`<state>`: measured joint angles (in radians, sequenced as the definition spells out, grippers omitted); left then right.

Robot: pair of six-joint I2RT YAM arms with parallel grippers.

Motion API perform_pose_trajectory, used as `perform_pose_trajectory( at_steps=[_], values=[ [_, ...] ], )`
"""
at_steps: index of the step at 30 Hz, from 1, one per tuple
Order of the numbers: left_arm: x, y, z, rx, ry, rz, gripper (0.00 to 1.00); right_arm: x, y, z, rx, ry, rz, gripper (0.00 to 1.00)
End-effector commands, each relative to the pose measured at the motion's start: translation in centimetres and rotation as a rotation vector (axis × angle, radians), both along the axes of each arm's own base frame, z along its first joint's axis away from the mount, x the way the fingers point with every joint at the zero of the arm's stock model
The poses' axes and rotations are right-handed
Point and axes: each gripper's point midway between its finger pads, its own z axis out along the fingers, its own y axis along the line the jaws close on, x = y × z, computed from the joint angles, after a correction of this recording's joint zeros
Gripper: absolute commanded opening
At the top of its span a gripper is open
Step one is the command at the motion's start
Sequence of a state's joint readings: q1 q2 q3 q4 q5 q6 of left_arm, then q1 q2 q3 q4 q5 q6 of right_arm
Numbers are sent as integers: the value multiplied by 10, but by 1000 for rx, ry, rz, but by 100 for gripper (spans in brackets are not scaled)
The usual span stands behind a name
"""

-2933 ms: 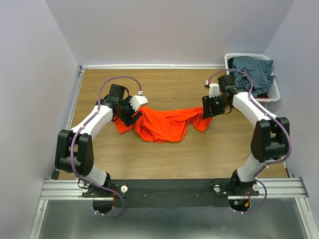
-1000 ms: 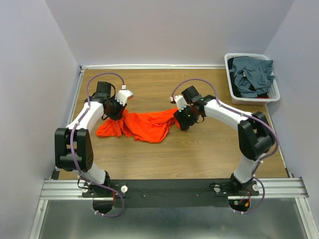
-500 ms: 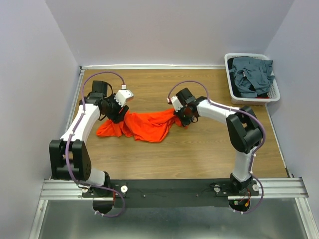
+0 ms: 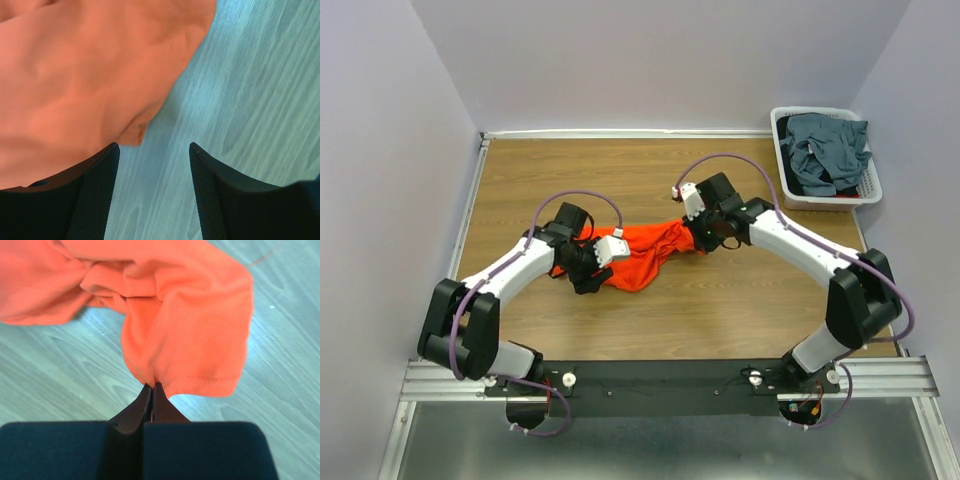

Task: Fold and stack the t-shirts
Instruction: Flatten the tshirt out

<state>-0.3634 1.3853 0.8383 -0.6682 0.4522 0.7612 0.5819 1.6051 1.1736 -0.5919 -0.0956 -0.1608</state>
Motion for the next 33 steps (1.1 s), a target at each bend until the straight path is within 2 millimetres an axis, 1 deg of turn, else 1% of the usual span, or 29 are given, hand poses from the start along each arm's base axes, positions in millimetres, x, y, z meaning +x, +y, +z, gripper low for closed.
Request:
perform_pose_trajectory(
  at_steps=[1, 2, 4, 6, 7, 8, 10, 11, 12, 13, 14, 15, 16, 17, 18, 19, 20, 22, 23, 25, 27, 28, 29, 30, 31, 32, 33],
  values=[
    [13, -4, -22, 53, -46, 23, 66, -15, -15, 5, 12, 42, -22, 1],
    [9, -5, -30, 69, -39, 18, 66, -13, -21, 10, 19, 34, -34, 1],
    [17, -3, -37, 90, -66, 41, 65, -12, -26, 14, 26, 32, -46, 1],
    [18, -1, -44, 108, -64, 55, 59, -12, -32, 18, 27, 30, -56, 1],
    [21, 2, -46, 127, -73, 68, 53, -13, -35, 22, 31, 25, -61, 0],
    [22, 3, -46, 135, -72, 64, 34, -13, -40, 23, 25, 27, -70, 1],
    [21, 5, -41, 146, -71, 53, 14, -14, -44, 29, 31, 21, -74, 1],
    [16, 7, -33, 148, -66, 46, 1, -17, -48, 31, 24, 27, -73, 0],
    [17, 6, -21, 137, -85, 28, 0, -18, -52, 33, 22, 23, -77, 1],
    [14, 3, -11, 114, -87, 13, 0, -20, -54, 36, 21, 21, -76, 1],
    [4, 4, 7, 97, -96, -2, 0, -27, -58, 42, 21, 18, -73, 1],
    [6, 1, 25, 73, -129, -20, 0, -31, -63, 44, 14, 21, -66, 0],
    [2, -2, 38, 43, -138, -37, 0, -38, -66, 43, 10, 45, -56, 1],
    [-7, 0, 55, 29, -158, -46, 0, -48, -67, 42, 28, 87, -43, 1],
    [-7, -3, 72, 1, -191, -61, 0, -58, -74, 39, 30, 100, -34, 0],
    [-9, -3, 81, -11, -209, -64, 0, -65, -75, 36, 37, 115, -22, 1],
    [-12, -2, 96, -25, -237, -67, 0, -71, -77, 34, 51, 126, -11, 0],
    [-15, -2, 106, -37, -255, -72, 0, -69, -76, 41, 55, 116, 2, 1],
    [-16, -1, 108, -36, -253, -72, 0, -64, -77, 42, 48, 100, 2, 1],
    [-11, -4, 111, -47, -259, -69, 0, -50, -75, 40, 36, 82, -4, 1],
    [5, -7, 107, -48, -260, -43, 0, -25, -77, 38, -1, 28, -21, 0],
    [13, -8, 105, -52, -256, -32, 0, -7, -79, 23, -48, 48, -31, 1],
    [27, -9, 105, -61, -275, -15, 0, 8, -79, 18, -60, 43, -30, 1],
    [42, -9, 95, -50, -247, 9, 0, 21, -86, 6, -69, 75, -58, 1],
    [58, 0, 92, -50, -238, 53, 0, 32, -87, -2, -70, 101, -70, 1],
    [77, 4, 74, -38, -198, 90, 0, 54, -85, -19, -82, 136, -88, 1],
    [97, 6, 83, -55, -215, 117, 0, 66, -92, -27, -82, 152, -117, 2]
  ],
)
